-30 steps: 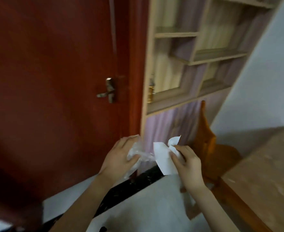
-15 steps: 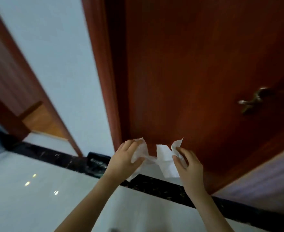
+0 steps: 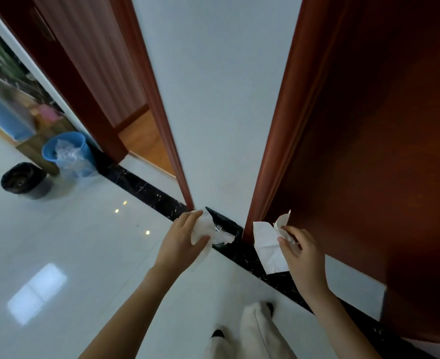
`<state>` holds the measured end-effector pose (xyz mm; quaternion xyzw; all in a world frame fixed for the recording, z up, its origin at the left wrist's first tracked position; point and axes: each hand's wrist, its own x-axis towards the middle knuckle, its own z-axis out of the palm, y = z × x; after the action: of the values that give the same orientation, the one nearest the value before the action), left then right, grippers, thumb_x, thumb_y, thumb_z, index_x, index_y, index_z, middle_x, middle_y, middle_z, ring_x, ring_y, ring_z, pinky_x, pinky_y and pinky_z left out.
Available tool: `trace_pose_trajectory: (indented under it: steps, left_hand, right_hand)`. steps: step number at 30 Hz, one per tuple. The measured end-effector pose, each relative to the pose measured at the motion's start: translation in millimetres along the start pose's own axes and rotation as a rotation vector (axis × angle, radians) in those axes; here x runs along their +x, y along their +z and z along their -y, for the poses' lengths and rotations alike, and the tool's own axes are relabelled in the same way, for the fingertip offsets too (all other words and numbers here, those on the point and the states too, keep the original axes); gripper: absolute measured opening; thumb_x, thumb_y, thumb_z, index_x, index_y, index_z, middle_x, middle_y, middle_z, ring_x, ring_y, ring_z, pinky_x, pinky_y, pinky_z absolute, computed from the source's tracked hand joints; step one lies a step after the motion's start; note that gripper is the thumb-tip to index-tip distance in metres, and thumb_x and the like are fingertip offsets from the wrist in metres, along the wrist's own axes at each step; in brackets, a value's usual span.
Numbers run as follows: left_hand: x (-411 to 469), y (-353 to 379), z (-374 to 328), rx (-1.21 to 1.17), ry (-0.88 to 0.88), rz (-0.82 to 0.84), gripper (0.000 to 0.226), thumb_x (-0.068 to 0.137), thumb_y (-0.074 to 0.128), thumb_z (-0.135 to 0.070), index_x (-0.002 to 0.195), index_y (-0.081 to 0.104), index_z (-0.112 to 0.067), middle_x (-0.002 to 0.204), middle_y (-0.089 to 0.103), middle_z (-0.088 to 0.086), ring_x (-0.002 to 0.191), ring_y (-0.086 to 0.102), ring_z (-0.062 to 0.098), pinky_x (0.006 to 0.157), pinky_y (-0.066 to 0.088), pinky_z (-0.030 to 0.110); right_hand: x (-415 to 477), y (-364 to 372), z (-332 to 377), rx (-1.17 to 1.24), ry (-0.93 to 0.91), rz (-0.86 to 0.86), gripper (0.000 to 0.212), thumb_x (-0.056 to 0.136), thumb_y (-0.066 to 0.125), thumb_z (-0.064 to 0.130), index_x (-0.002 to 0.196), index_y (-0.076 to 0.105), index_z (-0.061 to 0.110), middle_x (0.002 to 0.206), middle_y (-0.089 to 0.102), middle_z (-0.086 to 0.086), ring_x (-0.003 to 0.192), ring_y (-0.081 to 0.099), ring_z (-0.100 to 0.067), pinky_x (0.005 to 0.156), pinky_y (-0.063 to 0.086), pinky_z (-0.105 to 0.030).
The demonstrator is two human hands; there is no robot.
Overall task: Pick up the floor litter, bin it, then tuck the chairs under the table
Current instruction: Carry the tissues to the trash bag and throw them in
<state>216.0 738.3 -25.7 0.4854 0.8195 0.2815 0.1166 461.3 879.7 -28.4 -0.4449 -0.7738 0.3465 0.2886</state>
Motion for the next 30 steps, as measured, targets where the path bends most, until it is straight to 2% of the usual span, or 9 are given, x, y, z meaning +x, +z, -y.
trace_pose_trajectory:
  steps: [3,7,11,14,17,24,28,30]
  left_hand:
    - [14.2,17.4,14.9,-0.022,-0.097,0.014,0.062,0.080,0.074,-0.031,0.134,0.048,-0.017,0.129,0.053,-0.003,0.114,0.050,0.015,0.094,0.040,0.026]
    - [40.2,29.7,17.2,-0.064,-0.215,-0.019,0.058,0.078,0.076,-0.027,0.127,0.050,-0.013,0.119,0.053,-0.002,0.100,0.049,0.011,0.085,0.042,0.026]
    - [67.5,33.1,20.5,-0.062,-0.231,-0.025,0.051,0.076,0.077,-0.024,0.119,0.052,-0.011,0.115,0.054,0.001,0.099,0.051,0.015,0.081,0.038,0.020]
    - [83.4,29.1,27.3,-0.052,-0.234,-0.041,0.049,0.077,0.076,-0.024,0.118,0.052,-0.012,0.115,0.054,0.000,0.099,0.049,0.011,0.081,0.034,0.015]
    - [96.1,22.4,42.6,-0.063,-0.230,-0.037,0.048,0.077,0.076,-0.024,0.118,0.053,-0.012,0.115,0.054,-0.001,0.101,0.048,0.010,0.083,0.032,0.011]
    - [131.6,11.1,108.5,-0.100,-0.131,0.089,0.047,0.076,0.076,-0.021,0.116,0.054,-0.008,0.114,0.053,0.002,0.099,0.051,0.013,0.083,0.040,0.018]
    - [156.4,11.2,158.1,-0.110,-0.052,0.228,0.049,0.076,0.076,-0.020,0.118,0.054,-0.007,0.116,0.052,0.004,0.096,0.049,0.011,0.080,0.037,0.008]
    - [167.7,15.0,184.9,-0.102,-0.029,0.294,0.052,0.075,0.077,-0.020,0.120,0.053,-0.009,0.119,0.051,0.003,0.096,0.047,0.009,0.079,0.034,0.001]
  right_hand:
    - [29.8,19.1,-14.8,-0.004,0.013,0.063,0.024,0.089,0.069,0.010,0.113,0.068,0.007,0.103,0.063,0.003,0.095,0.062,-0.015,0.079,0.052,-0.030]
    - [70.6,44.4,-28.6,-0.012,0.023,0.179,0.024,0.089,0.069,0.011,0.113,0.068,0.007,0.101,0.061,0.005,0.095,0.062,-0.018,0.081,0.055,-0.039]
    - [110.3,66.8,-23.2,0.014,-0.010,0.262,0.024,0.089,0.068,0.011,0.113,0.067,0.006,0.103,0.062,0.004,0.098,0.061,-0.017,0.085,0.053,-0.040]
    - [133.4,82.9,-12.1,0.031,-0.050,0.291,0.024,0.089,0.069,0.009,0.113,0.068,0.005,0.102,0.061,0.004,0.098,0.061,-0.017,0.086,0.052,-0.036]
    - [146.4,100.2,-4.0,0.050,-0.064,0.281,0.024,0.088,0.070,0.008,0.112,0.068,0.005,0.103,0.065,-0.001,0.097,0.062,-0.016,0.085,0.052,-0.034]
    - [152.0,157.3,-7.6,-0.038,-0.004,0.150,0.024,0.081,0.075,0.001,0.104,0.068,-0.001,0.096,0.068,-0.010,0.088,0.064,-0.023,0.079,0.044,-0.021]
    - [139.4,199.5,-12.7,-0.061,0.149,0.029,0.023,0.082,0.074,0.002,0.104,0.068,0.000,0.095,0.067,-0.011,0.084,0.059,-0.017,0.076,0.038,-0.015]
    - [133.2,226.2,-19.2,-0.053,0.244,-0.020,0.022,0.084,0.073,0.005,0.106,0.068,0.001,0.098,0.067,-0.010,0.088,0.059,-0.015,0.080,0.041,-0.019]
